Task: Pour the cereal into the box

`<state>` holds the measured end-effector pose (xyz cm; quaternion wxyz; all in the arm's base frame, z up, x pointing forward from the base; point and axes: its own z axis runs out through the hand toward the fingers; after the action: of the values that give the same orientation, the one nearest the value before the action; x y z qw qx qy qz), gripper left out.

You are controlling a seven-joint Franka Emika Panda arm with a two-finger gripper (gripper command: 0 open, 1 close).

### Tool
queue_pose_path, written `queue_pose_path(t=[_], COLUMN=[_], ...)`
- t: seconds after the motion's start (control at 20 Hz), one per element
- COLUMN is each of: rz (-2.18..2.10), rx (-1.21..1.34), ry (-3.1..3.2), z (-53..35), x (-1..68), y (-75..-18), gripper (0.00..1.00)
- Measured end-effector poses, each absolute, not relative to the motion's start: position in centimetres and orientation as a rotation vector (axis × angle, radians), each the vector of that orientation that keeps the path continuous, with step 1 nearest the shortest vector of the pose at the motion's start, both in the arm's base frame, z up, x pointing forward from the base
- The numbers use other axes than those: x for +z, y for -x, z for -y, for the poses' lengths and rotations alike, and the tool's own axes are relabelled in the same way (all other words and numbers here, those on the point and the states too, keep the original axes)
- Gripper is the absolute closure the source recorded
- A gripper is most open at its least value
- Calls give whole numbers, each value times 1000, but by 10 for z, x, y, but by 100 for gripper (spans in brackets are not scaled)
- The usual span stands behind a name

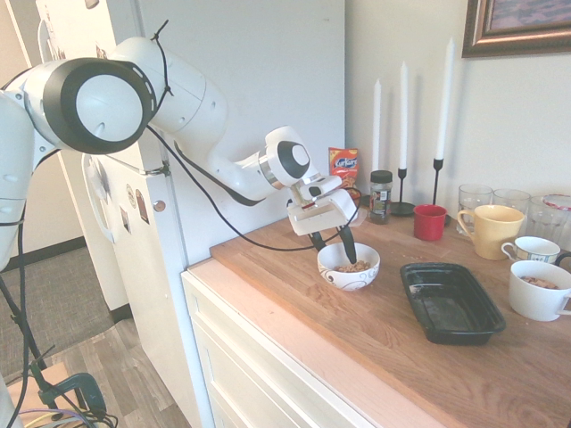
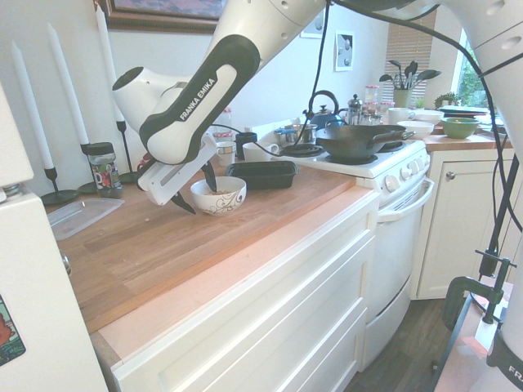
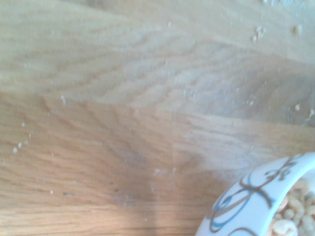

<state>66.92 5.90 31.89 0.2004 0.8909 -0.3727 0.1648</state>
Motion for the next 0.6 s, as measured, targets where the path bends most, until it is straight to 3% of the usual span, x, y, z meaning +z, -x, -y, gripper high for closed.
queue_pose_path(t=[0.6], rz=[1045], rx=[447], ry=[-2487], z=[-58], x=[310], y=[-665], gripper=[100])
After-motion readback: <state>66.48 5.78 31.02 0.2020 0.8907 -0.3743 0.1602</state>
